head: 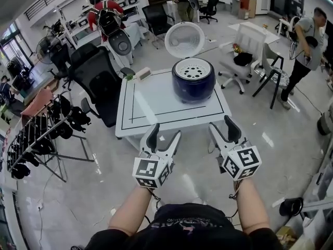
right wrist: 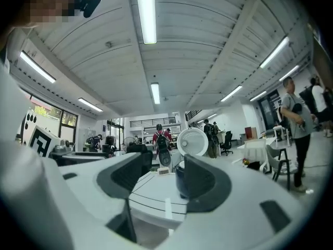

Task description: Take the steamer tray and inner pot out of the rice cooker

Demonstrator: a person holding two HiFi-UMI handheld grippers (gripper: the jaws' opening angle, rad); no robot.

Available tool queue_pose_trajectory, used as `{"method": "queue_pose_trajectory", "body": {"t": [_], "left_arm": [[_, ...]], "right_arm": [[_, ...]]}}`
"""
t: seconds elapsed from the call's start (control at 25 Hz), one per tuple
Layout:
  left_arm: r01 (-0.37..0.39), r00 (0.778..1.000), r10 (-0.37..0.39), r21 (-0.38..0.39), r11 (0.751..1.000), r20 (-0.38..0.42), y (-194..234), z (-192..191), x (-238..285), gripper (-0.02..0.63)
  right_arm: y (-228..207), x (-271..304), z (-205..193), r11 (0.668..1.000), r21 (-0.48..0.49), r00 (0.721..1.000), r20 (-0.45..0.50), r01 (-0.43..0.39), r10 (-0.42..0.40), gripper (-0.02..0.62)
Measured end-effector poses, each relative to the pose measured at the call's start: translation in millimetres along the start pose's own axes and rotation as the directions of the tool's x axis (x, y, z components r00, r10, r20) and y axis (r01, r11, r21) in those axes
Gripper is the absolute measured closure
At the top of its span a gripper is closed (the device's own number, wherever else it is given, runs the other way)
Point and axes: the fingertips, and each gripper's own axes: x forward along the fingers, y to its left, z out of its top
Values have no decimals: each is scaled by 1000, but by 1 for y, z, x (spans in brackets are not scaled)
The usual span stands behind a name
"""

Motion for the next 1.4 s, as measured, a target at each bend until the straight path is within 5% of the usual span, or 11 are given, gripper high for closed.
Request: {"method": "queue_pose_trajectory", "body": {"t": [0.68,1.4], "left_arm": [[-26,999,25,-18,1000,-27,25,-9,62,302],[89,996,-90,-63,994,-16,197,-10,178,302]], "right_arm": [[-50,51,-10,1000,16,999,-40,11,-11,354],[-51,252,-19,989,-7,987,-71,147,-147,354]]}}
